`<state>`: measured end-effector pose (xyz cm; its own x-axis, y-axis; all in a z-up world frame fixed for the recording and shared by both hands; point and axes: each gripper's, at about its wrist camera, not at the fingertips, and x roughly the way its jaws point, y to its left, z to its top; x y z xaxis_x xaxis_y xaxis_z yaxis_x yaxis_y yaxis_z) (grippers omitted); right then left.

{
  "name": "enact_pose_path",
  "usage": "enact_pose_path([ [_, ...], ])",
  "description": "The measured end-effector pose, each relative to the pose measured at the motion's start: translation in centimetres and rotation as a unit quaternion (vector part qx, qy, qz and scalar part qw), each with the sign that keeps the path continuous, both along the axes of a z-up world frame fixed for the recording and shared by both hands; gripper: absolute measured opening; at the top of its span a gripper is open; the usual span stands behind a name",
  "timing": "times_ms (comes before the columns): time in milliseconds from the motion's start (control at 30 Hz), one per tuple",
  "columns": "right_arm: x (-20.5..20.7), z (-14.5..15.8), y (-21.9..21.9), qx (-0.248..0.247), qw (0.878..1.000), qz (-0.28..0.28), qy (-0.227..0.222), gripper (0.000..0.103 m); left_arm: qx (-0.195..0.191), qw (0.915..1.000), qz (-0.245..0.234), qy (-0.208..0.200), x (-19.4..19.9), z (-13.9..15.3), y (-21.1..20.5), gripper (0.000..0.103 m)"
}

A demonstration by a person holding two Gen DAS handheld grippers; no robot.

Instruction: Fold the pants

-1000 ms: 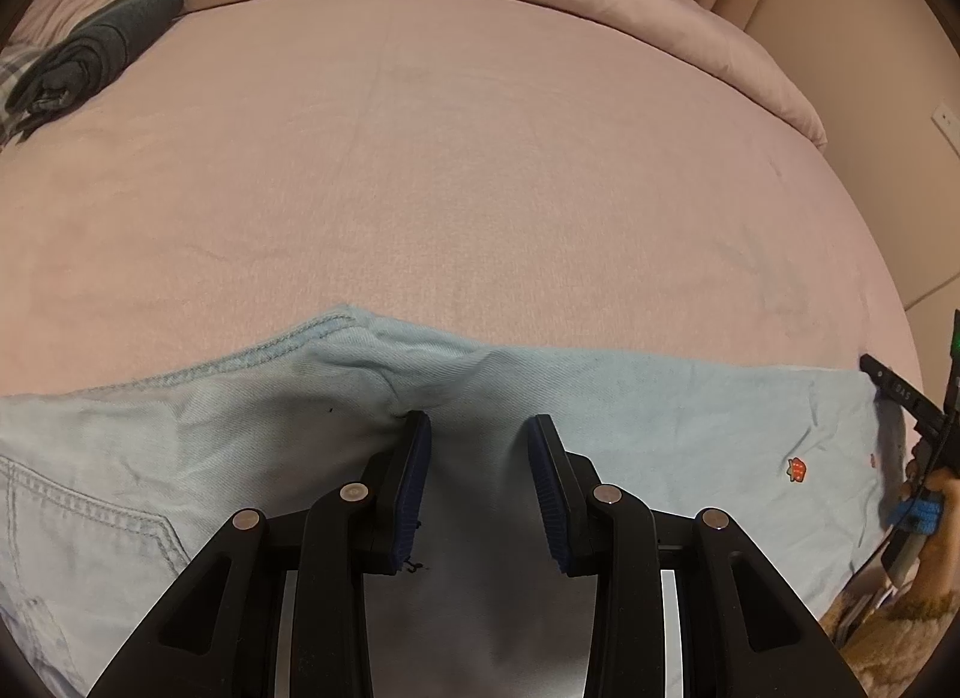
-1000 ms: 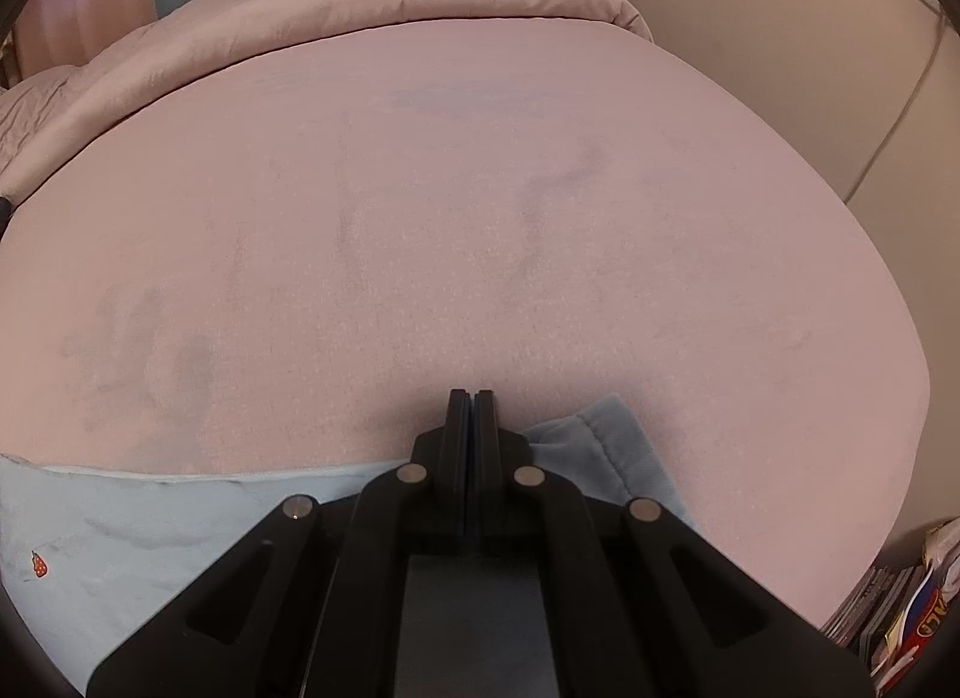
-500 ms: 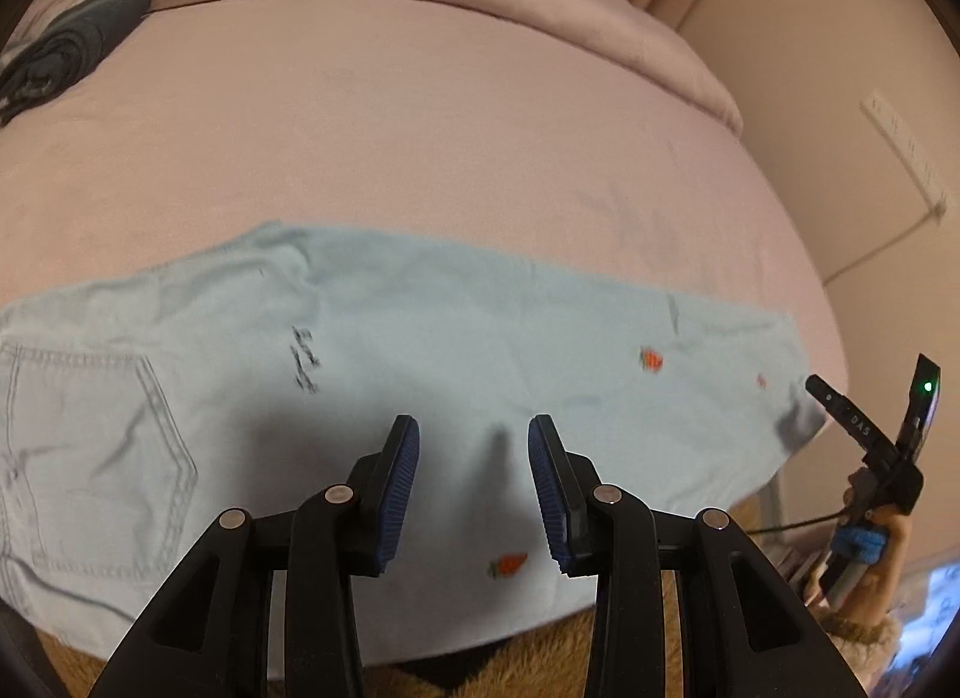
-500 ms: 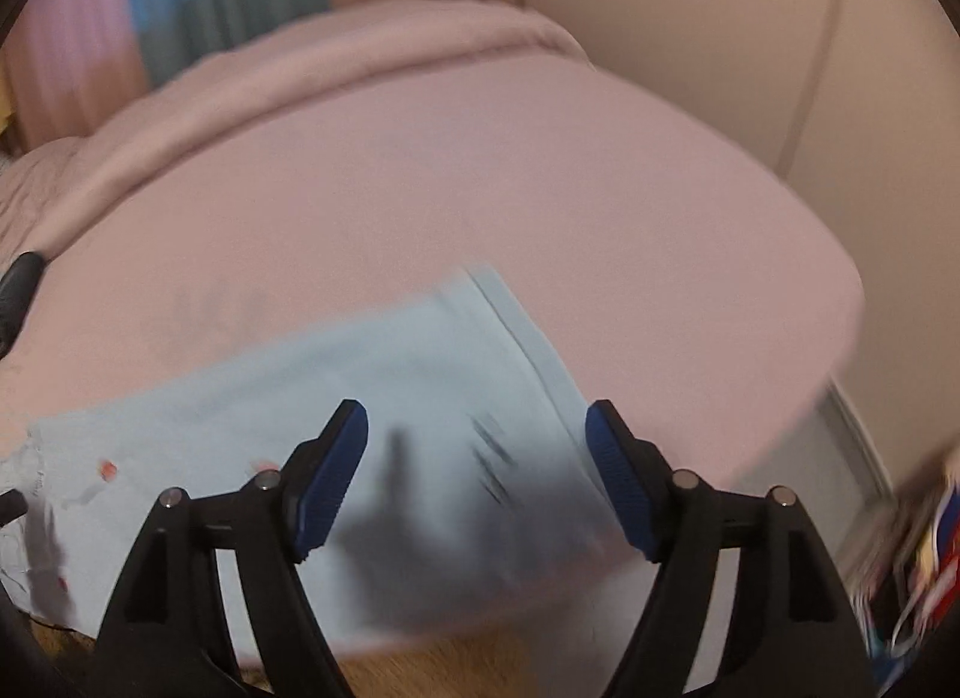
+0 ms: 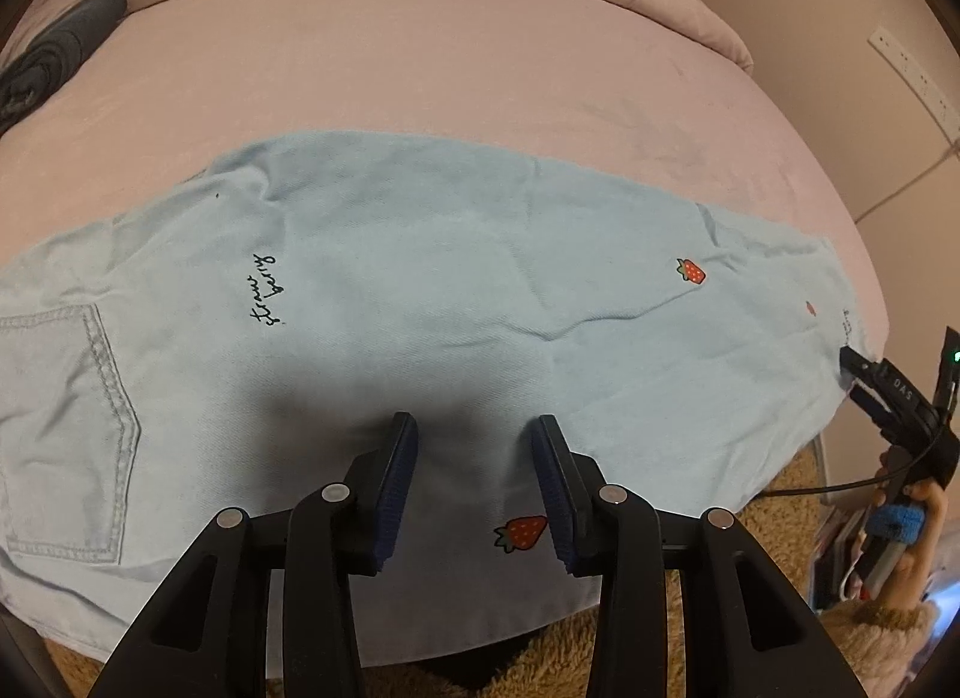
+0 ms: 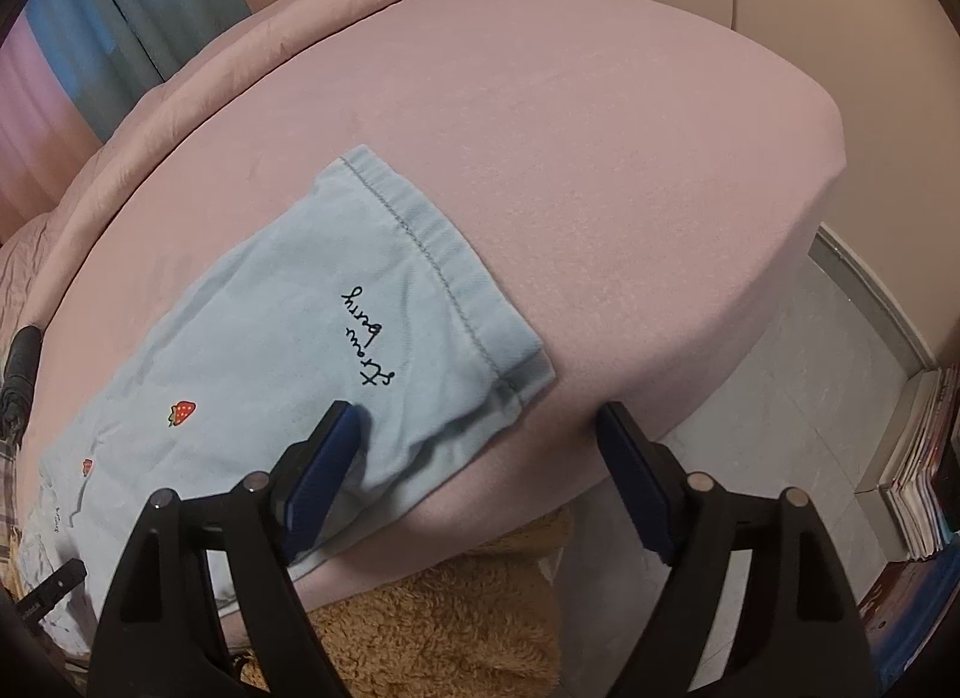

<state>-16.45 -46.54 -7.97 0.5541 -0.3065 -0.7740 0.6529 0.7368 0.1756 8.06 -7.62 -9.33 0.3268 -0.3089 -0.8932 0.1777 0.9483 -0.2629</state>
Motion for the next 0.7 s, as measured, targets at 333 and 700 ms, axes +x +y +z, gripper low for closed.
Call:
enact_pose_path([
  [333,0.9,1.1,0.0,0.002,1.0,0.012,0.0,0.083,-0.003,0.9999,-0.011,-0.012,-0.3,0.2,1.0,0.046],
  [700,0.4,1.6,1.4,0.021,0.999,0.012,-0.027,0.082,-0.007,0.9996,-0.015,-0.025,-0.5,0.0,-0.1,0.046],
])
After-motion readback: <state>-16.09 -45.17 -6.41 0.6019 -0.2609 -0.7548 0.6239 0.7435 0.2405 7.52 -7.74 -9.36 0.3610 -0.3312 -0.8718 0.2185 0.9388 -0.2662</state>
